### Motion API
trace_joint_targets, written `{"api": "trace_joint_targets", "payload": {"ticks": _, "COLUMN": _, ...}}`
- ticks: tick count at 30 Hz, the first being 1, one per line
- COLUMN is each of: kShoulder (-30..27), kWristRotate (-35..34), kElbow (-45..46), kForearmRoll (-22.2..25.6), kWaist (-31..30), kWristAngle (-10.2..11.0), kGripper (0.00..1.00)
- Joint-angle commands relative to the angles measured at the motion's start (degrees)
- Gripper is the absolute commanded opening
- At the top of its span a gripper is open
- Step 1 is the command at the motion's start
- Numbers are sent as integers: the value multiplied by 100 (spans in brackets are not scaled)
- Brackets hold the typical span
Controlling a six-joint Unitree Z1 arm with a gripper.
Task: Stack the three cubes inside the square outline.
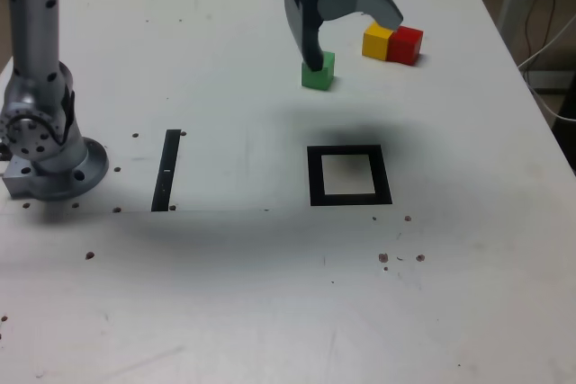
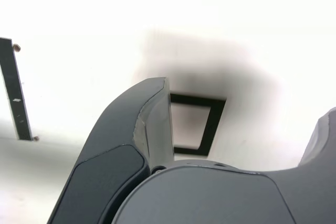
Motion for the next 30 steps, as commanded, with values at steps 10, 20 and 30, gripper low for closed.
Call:
{"api": "trace_joint_targets", "payload": {"ticks": 10, "kShoulder": 361, "kWristRotate": -236, "kElbow": -927, "kForearmRoll": 91, "kWaist": 402, "kWristAngle": 59, "kGripper": 96}}
{"api": "trace_joint_targets", "payload": {"ticks": 20, "kShoulder": 903, "kWristRotate": -400, "kElbow": -2234, "kForearmRoll": 673, "kWaist": 496, "kWristAngle": -34, "kGripper": 94}}
{"api": "trace_joint_targets", "payload": {"ticks": 30, "kShoulder": 1499, "kWristRotate": -708, "kElbow": -3083, "kForearmRoll": 1069, "kWaist": 747, "kWristAngle": -515, "kGripper": 94}}
